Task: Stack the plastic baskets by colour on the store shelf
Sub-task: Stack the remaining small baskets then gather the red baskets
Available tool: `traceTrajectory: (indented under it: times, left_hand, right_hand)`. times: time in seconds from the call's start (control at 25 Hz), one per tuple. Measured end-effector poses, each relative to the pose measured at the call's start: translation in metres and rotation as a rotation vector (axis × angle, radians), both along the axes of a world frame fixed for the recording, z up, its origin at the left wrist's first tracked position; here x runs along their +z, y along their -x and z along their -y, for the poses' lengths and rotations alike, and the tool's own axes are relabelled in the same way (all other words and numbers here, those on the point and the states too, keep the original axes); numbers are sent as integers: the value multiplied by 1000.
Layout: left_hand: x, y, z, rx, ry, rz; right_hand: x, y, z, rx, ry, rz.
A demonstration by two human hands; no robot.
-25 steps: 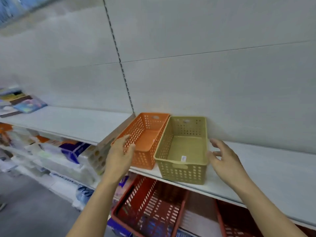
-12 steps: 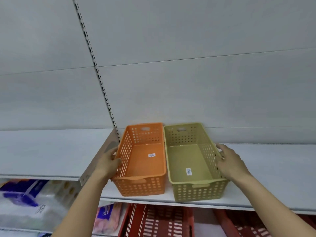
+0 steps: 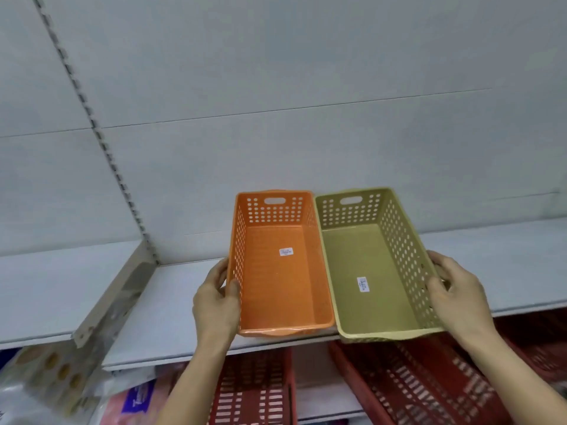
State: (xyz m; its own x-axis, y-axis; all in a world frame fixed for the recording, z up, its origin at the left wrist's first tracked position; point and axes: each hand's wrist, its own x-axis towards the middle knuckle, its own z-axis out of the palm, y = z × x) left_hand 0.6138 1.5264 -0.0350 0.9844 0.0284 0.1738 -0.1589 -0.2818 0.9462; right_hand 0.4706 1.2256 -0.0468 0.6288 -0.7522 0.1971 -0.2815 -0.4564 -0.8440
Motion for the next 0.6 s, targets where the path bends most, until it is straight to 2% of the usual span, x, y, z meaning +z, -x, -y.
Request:
traceTrajectory:
  times: [0.24, 0.6]
  left_hand:
    - [-3, 92, 148, -186, 114, 47]
    - [-16, 263, 379, -440, 208, 24]
  right_hand:
    - [4, 147, 119, -216, 40, 155]
    - [13, 383, 292, -420, 41, 147]
